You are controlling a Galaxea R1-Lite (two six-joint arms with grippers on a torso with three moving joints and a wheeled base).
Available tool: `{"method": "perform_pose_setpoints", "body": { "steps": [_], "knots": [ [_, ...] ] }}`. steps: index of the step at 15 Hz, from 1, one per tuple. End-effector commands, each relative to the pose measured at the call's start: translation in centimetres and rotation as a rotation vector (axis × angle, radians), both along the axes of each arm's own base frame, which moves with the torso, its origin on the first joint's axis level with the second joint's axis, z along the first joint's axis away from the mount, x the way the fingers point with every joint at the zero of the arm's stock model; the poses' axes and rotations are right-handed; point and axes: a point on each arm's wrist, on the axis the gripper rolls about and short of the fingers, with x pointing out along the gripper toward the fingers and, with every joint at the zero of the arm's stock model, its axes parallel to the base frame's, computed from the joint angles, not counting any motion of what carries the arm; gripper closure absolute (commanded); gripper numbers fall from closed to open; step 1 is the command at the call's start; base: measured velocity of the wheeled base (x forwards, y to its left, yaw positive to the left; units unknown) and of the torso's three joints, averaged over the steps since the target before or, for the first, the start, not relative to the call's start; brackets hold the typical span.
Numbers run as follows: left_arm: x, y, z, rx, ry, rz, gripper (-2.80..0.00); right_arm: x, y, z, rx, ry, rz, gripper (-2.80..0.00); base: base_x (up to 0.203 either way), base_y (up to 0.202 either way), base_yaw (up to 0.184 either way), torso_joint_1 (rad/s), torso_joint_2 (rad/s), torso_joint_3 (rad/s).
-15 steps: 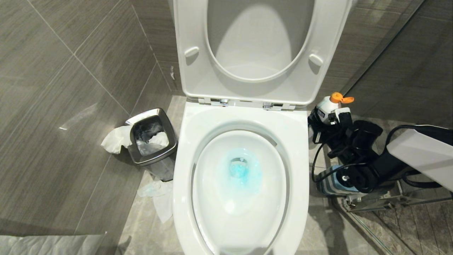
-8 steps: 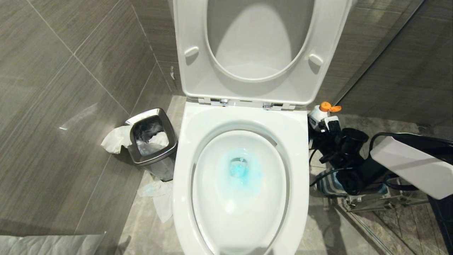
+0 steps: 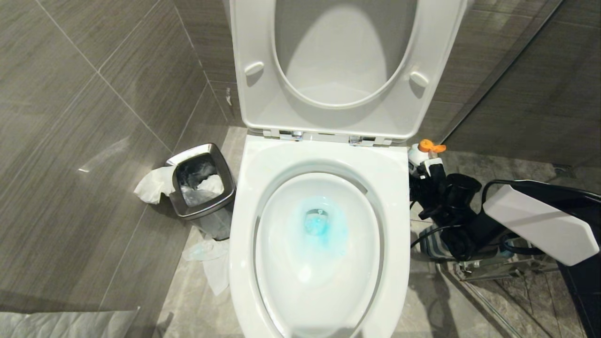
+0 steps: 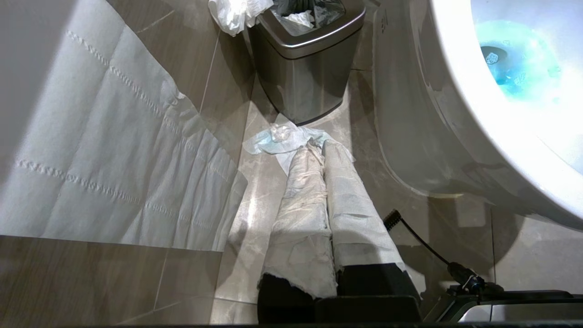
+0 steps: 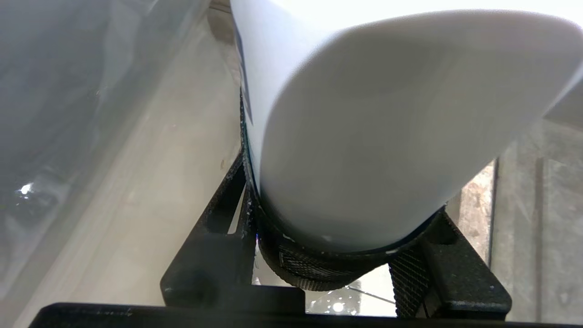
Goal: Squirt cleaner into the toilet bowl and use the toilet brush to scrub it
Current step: Place the cleaning agent on the floor
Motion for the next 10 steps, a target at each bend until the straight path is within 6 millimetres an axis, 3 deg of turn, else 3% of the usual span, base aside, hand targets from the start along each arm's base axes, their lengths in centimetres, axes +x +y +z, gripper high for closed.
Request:
{"method": "perform_pose_setpoints", "body": {
  "steps": [1,10],
  "knots": [
    [0.01,0.00,0.00,0.000,0.001,0.000,0.00,0.15,0.02,0.22,0.000,-0.015,0.001,0.00,0.000,0.000,0.000,0.000,0.00,0.000],
    [0.01,0.00,0.02,0.003,0.000,0.000,0.00,0.69,0.08,0.04,0.001,-0.027,0.001,0.00,0.000,0.000,0.000,0.000,0.00,0.000]
  ]
}}
